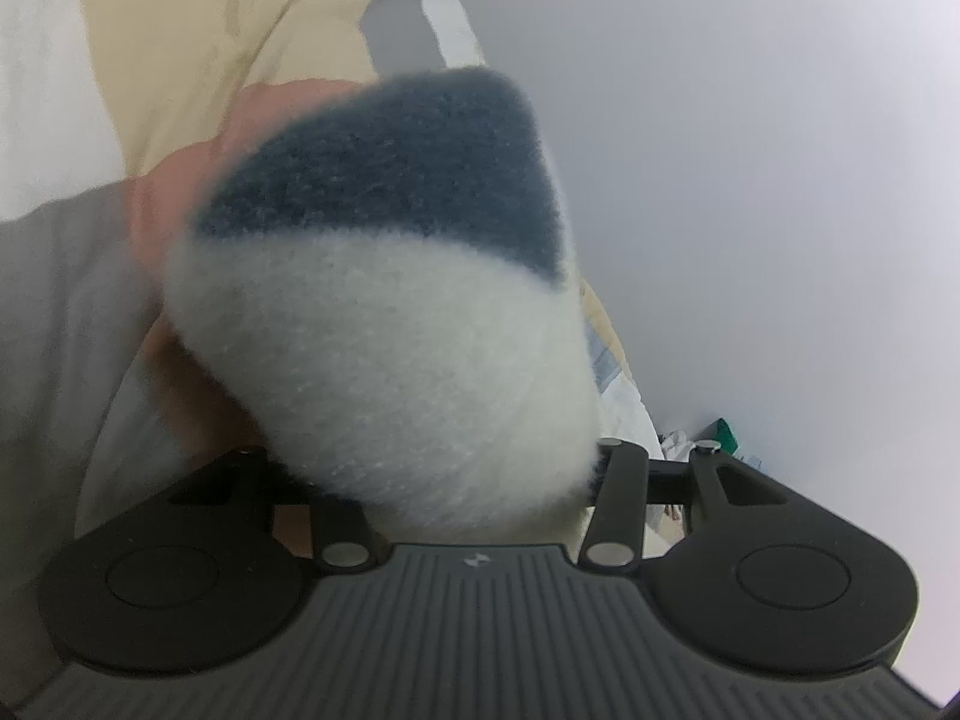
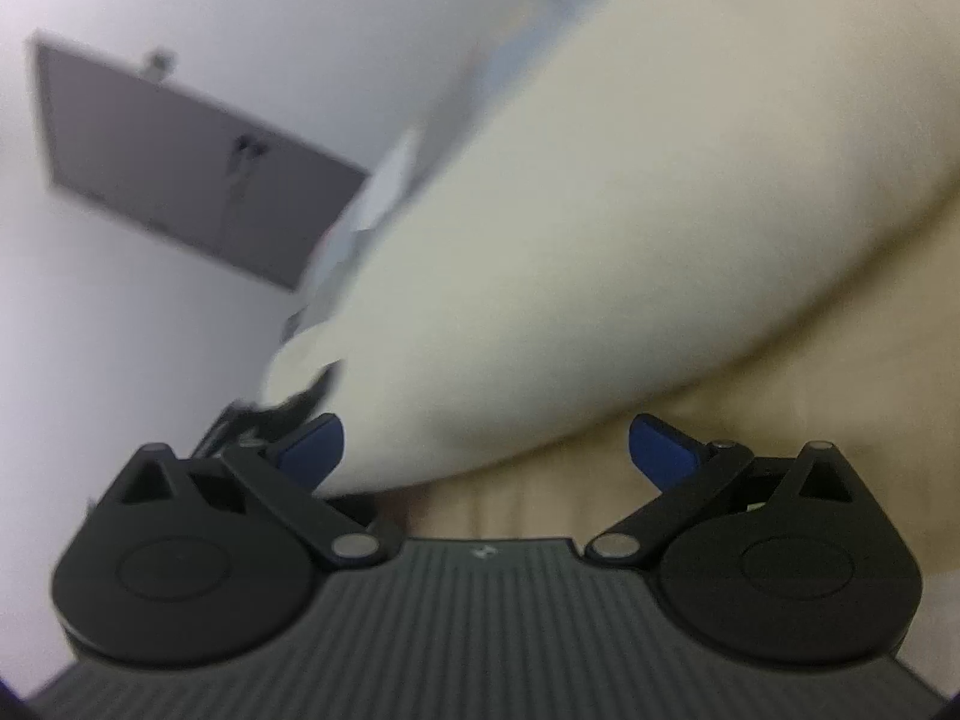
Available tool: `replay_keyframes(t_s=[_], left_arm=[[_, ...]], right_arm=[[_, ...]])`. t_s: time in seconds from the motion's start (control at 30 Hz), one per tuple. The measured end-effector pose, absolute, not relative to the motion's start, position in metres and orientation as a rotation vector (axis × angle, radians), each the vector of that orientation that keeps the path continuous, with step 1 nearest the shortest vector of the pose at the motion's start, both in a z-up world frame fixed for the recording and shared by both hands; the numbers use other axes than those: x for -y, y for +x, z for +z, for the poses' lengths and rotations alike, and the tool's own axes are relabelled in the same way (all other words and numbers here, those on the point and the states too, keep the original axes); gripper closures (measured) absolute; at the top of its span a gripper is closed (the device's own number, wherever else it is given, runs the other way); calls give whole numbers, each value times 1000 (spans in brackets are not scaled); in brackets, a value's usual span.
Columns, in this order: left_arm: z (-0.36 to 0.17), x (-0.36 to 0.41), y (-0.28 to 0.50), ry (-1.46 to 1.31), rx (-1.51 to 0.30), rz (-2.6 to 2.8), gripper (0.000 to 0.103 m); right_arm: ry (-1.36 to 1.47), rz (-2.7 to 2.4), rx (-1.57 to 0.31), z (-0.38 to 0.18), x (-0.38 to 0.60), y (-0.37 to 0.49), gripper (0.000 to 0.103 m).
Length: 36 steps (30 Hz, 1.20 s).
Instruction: Fold large clothes
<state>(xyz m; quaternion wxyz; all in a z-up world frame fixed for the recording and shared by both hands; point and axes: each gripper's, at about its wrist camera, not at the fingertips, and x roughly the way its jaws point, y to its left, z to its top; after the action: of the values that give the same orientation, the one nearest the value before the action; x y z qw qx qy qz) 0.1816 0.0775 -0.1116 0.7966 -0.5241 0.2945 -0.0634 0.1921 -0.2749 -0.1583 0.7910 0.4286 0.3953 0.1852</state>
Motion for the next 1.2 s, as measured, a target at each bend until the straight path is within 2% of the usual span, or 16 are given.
replay_keyframes(t_s=[0.2,0.37,0.53,0.6,0.7,0.77,0.87,1.2], left_arm=[[-108,-83,177,-1133,-635,-136,51],[-107,-87,173,-1154,-638,-139,50],[-108,-90,177,-1157,-640,-144,50],[-107,-91,176,-1155,-637,-147,50],[-104,-88,175,-1143,-632,-155,50],[-100,-88,174,-1139,-624,-163,50],[-94,-90,171,-1137,-606,-169,51],[-54,-96,141,-1170,-502,-258,52]], right_arm=[[1044,280,-737,-174,310,211,0],[1317,198,-640,-198,354,213,0],[1155,199,-720,-188,337,231,0],[1092,189,-715,-184,331,234,12],[1073,200,-681,-177,332,231,47],[1024,215,-653,-163,329,227,57],[922,246,-604,-138,322,221,61],[806,347,-480,-77,330,185,61]])
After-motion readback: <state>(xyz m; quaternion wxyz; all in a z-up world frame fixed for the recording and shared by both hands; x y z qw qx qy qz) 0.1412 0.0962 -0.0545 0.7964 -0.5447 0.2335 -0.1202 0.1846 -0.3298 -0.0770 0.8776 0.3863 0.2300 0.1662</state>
